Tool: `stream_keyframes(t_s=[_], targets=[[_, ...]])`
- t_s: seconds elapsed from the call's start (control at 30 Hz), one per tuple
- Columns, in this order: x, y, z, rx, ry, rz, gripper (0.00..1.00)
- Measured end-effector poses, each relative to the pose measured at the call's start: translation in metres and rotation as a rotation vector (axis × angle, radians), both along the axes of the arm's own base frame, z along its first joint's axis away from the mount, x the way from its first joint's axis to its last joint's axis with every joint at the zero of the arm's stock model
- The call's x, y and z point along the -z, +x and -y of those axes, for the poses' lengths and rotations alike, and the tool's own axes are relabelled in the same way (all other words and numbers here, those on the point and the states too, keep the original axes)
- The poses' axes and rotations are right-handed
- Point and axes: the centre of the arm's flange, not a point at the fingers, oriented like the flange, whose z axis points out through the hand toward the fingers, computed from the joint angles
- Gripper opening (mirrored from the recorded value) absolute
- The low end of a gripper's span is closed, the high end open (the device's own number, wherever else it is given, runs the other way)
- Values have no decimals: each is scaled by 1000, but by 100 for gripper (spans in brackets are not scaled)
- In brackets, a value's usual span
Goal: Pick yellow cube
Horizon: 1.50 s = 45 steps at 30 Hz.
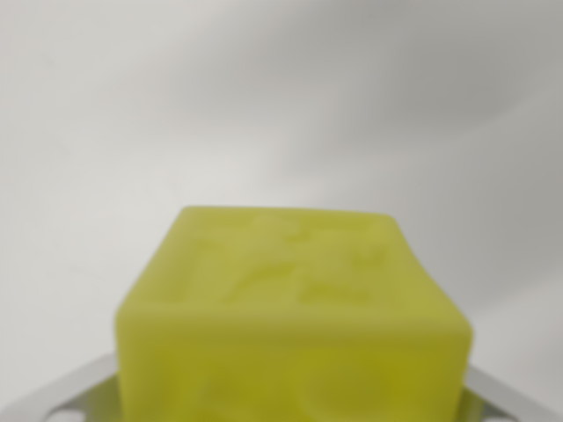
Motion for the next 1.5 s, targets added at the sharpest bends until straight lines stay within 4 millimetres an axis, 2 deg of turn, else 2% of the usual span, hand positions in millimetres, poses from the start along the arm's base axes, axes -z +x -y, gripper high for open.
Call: stream_keyframes(t_s=[1.27, 1.5], targets=[[-95, 0, 0, 0, 0, 0, 0], [-102, 0, 0, 0, 0, 0, 0]])
